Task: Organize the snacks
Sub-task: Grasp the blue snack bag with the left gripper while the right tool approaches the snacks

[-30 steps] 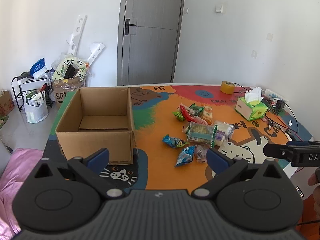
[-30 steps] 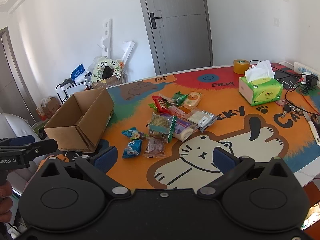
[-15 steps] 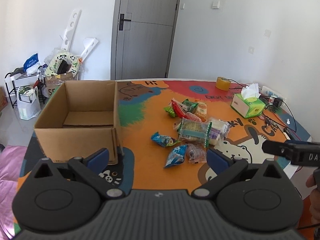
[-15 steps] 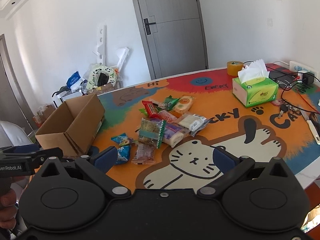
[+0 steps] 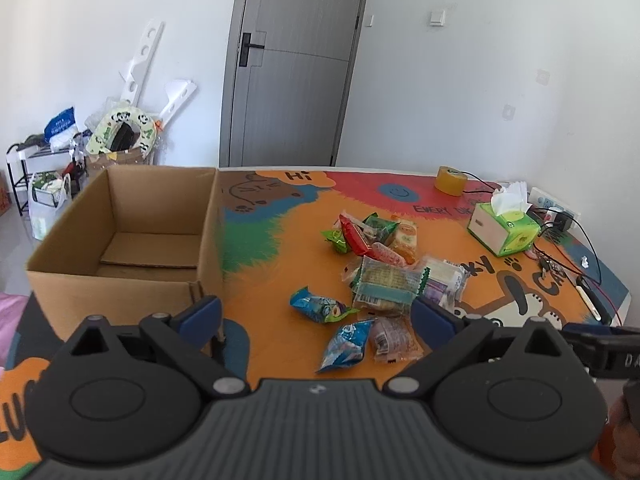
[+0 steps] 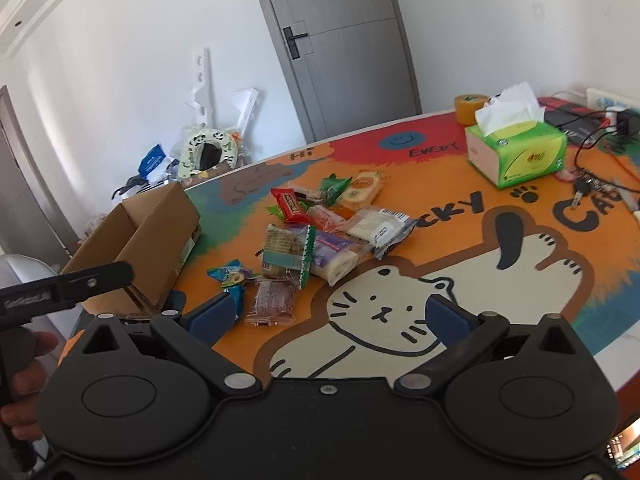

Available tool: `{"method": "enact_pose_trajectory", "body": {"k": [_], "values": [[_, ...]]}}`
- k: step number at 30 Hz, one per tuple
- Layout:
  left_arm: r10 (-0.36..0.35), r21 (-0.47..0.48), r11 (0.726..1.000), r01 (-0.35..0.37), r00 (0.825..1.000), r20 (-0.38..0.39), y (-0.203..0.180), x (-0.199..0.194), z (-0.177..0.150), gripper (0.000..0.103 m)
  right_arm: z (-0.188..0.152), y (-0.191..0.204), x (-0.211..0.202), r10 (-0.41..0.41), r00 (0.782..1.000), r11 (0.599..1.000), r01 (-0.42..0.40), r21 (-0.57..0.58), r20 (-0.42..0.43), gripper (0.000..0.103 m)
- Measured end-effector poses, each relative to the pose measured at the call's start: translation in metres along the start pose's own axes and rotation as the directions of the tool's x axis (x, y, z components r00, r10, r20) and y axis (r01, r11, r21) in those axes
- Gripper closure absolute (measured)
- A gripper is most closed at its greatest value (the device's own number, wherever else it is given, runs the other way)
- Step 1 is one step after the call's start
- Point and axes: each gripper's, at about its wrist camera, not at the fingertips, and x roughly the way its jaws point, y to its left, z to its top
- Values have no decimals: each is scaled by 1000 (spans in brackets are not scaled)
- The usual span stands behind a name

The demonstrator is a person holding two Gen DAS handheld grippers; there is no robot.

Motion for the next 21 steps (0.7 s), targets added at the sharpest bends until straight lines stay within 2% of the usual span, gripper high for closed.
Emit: {"method": "enact_pose_trajectory", "body": {"k": [5,7,13,15,21], "values": [[-11,-1,1000,11,1000,-27,-3,25,-4,5,-1,-4,17,-2,1000,1000,1,-22,-27,12],[-20,-5,1000,20,999,-41,-3,34,-5,8,-2,-9,26,0,999,1000,0,-3,-43,14],[-32,-12,999,31,995,-98,-2,65,-14,24,-2,-16,47,4,998,1000,-3,17,-68,23],[-34,-17,999,33,993,-116,-2,73,-16,30,-2,-16,53,12,997,1000,-11,14,-76,24],[-45,-17,999,43,988,-146,-3,91,-23,37,0,-19,68,4,997,1000,-3,15,-73,25]]}}
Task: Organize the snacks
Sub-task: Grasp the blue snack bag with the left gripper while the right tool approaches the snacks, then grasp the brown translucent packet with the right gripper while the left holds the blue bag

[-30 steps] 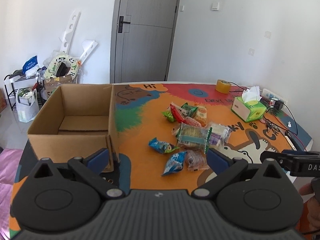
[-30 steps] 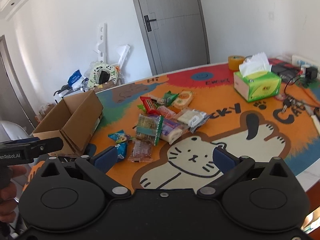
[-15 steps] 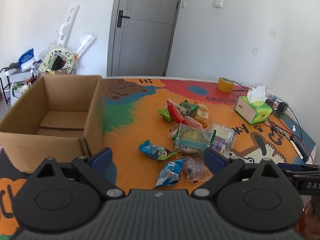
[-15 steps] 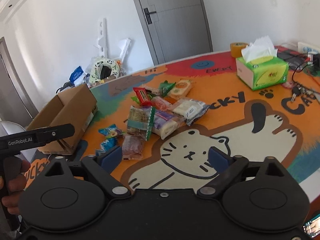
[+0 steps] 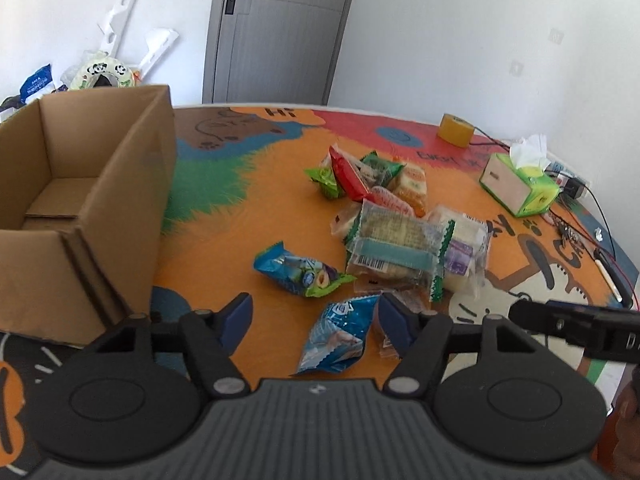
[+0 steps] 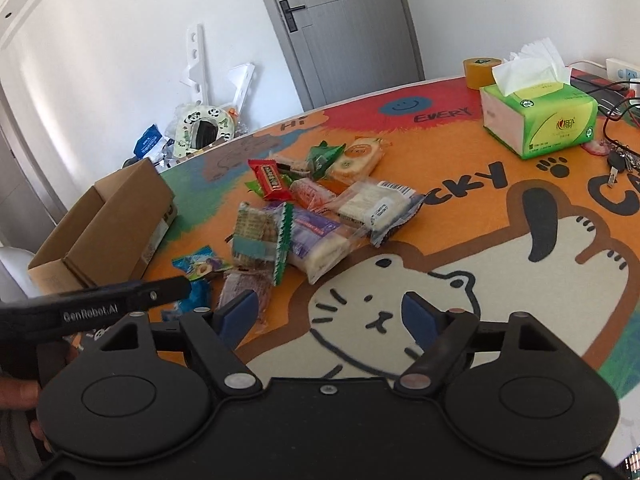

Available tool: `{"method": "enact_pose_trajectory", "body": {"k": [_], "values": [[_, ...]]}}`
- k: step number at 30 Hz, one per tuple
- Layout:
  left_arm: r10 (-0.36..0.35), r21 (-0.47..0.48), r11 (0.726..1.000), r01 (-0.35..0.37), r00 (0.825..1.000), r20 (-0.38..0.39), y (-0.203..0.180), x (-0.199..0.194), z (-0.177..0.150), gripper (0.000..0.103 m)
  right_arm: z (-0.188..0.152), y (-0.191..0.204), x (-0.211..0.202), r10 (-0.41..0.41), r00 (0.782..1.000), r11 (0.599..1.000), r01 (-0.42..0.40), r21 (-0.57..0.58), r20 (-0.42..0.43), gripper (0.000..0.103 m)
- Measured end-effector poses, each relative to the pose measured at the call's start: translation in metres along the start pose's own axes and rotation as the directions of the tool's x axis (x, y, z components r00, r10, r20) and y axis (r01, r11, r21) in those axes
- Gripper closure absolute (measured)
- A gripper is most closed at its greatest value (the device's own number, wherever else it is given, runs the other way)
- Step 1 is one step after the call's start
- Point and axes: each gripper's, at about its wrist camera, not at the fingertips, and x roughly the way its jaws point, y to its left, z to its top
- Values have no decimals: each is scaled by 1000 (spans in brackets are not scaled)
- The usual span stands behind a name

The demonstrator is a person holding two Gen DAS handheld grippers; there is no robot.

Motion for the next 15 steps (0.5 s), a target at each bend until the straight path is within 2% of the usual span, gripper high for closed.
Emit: {"method": "enact_pose_trajectory", "body": {"k": [4,8,15], "values": [[-4,-7,1000,4,999,-33,1,13,-4,47,2,-2,7,10,1000,1000,-10,20,-10,25],[5,-12,1000,-6,1000,-28,4,14,-7,73,1,3,14,33,999,999,-33,10,-21,25],[-8,-34,999,8,1000,-7,14,5,-6,76,2,16,26,55,998,998,-55,6,-31,25]]}}
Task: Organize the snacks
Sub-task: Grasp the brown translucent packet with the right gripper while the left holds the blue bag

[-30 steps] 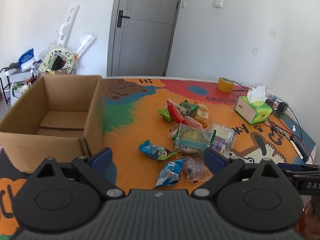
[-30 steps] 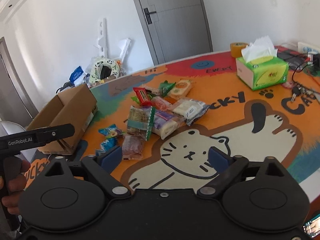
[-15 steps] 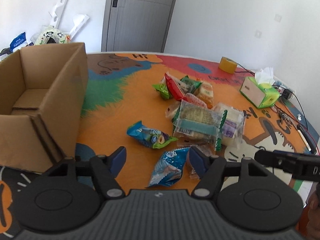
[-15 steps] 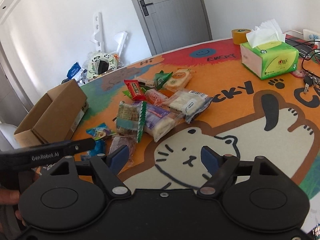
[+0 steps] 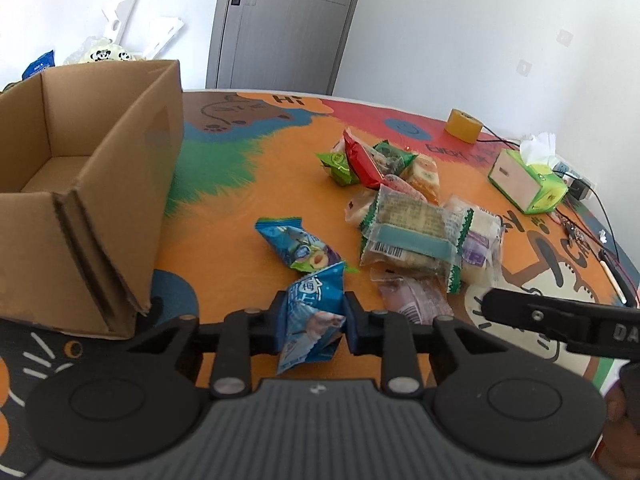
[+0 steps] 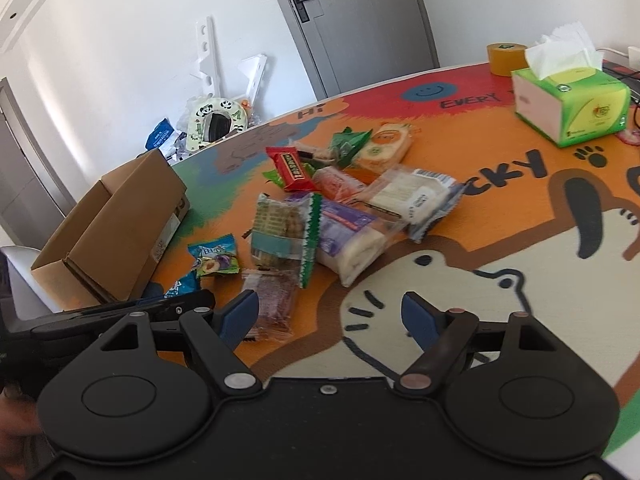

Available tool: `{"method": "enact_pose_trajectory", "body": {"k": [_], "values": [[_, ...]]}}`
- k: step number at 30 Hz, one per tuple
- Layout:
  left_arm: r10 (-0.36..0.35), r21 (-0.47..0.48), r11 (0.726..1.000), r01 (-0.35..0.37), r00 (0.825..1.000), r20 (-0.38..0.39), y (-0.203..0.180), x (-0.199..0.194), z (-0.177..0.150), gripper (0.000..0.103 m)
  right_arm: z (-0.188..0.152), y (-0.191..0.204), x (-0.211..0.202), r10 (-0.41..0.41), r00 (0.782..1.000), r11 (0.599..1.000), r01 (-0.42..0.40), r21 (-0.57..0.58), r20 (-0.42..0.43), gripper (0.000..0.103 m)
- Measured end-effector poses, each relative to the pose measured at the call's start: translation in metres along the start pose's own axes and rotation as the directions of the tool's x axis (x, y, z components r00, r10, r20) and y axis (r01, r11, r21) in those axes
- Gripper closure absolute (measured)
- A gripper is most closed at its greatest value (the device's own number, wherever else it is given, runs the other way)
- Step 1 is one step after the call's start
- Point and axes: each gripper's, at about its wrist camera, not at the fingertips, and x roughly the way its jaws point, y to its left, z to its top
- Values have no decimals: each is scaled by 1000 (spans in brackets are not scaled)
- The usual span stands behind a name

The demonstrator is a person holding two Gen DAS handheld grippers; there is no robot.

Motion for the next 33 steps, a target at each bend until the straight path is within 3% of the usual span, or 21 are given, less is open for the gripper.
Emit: {"method": "enact_pose_trajectory", "body": {"k": [13,18,21,25,33], "values": [[29,-41,999,-27,998,48,20,-22,7,76,3,33,32,27,999,999,-28,-21,-21,25],[34,-36,999,-32,998,48,19,-23,6,76,-4,41,40,-15,999,997,12,-77,-35,41],[35,-37,999,-33,998,51,18,-24,6,76,-4,39,37,-22,999,996,19,-86,-37,64],[37,-36,999,-35,997,61,15,-28,6,76,-2,29,31,2,999,999,-4,-39,-54,69],[31,-23,999,-29,994,109,7,-48,13,76,-2,18,5,34,999,999,-34,-6,-8,71]]}}
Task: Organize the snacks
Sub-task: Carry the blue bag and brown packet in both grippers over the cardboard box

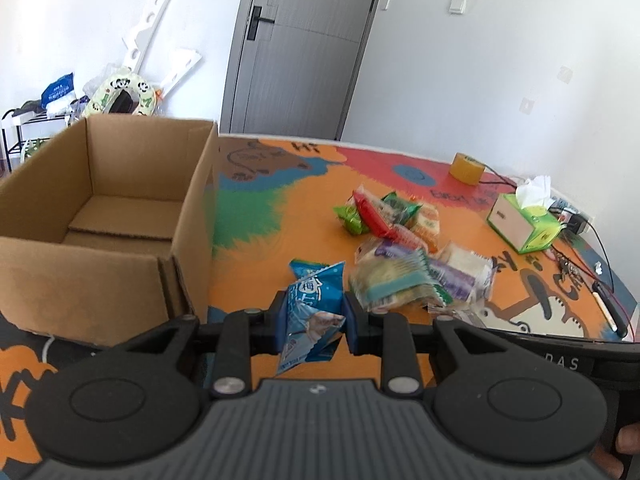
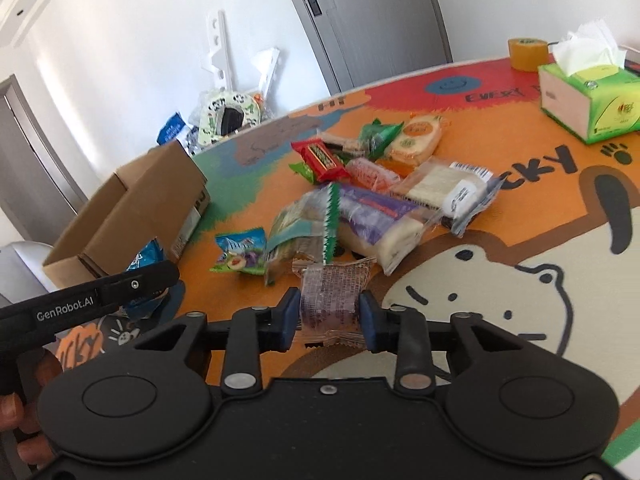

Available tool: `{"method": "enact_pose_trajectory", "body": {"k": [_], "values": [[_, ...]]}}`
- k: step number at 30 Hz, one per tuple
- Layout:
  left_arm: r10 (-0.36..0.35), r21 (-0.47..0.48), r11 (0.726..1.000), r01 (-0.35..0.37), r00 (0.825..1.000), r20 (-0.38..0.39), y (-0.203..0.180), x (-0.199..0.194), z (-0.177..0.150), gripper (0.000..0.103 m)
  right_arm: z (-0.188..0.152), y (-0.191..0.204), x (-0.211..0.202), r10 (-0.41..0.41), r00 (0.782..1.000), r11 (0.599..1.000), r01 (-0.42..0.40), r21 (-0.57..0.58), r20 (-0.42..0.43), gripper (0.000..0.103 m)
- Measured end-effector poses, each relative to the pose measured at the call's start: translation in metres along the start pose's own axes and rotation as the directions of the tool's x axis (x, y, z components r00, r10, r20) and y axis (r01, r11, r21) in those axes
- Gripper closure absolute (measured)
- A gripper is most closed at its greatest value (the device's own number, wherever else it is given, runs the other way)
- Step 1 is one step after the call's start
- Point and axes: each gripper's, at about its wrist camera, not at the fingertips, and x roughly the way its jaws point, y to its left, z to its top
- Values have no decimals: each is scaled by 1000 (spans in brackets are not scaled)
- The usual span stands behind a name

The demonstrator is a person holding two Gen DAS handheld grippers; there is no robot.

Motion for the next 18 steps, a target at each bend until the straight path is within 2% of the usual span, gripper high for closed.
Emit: {"method": "enact_pose_trajectory", "body": {"k": [11,18], "values": [[-2,2,1000,2,996,84,5,-24,19,76,17,13,-22,24,997,1000,-22,-21,73,71],[-8,16,1000,6,991,134,10,-37,36,76,31,33,-22,38,994,998,-34,-46,98,71]]}}
